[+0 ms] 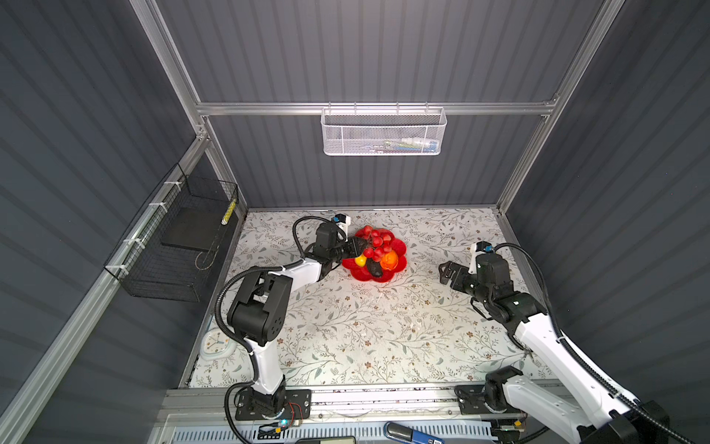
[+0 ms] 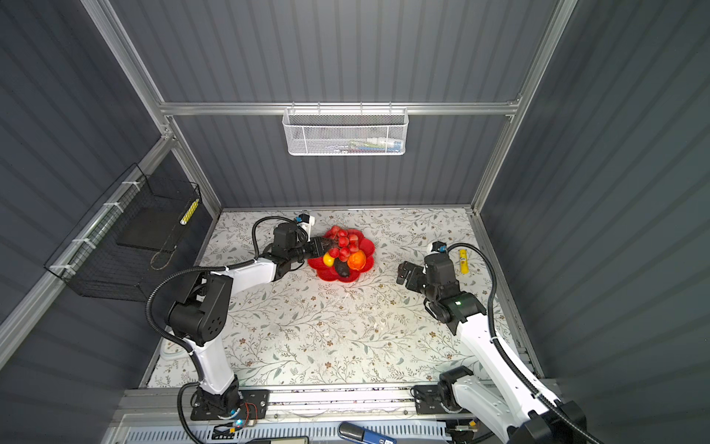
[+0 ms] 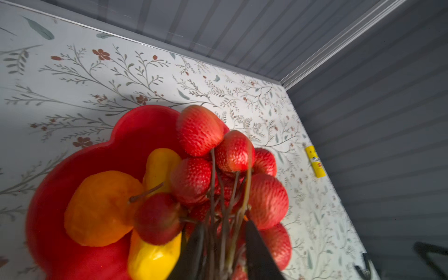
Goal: Arrange fruit in a fruit bowl
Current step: Place the fruits in the fruit bowl.
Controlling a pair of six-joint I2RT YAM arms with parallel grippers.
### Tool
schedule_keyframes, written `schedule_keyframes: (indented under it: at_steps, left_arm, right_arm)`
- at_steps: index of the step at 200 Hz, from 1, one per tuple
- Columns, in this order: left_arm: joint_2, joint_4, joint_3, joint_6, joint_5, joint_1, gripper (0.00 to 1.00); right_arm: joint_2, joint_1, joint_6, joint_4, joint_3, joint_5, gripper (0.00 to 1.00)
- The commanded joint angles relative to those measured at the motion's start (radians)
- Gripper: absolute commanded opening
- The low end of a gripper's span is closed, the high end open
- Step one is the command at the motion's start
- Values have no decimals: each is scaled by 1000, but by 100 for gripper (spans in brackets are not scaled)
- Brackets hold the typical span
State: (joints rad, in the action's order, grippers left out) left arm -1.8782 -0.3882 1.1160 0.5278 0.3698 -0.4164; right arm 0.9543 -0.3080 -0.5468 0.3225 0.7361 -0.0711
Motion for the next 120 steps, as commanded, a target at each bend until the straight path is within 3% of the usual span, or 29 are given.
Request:
schedule_keyframes:
  at_steps: [1,7,11,64,98,120]
  left_arm:
    - [11,-14,-23,1,-49,-1,84]
    - [19,-7,-29,-5,-76,-1,98]
    - [25,-1,-35,-8,-84,-1,100]
    - [223,111,-43,-148,-275,0,100]
    - [394,170,-65,-287,-510,0,100]
    - [498,165,-150,-394,-731,-1,100]
  right_arm:
    - [-14,10,20,14,-6,-19,99]
    - [-14,12,26,12,-4,-19,99]
    - [-14,12,29,12,-3,-19,99]
    - [-87,44,169,-130,-59,-115,99]
    - [-97,188,248,-327,-145,-134,99]
    - [-28,286,293,-493,-215,-136,99]
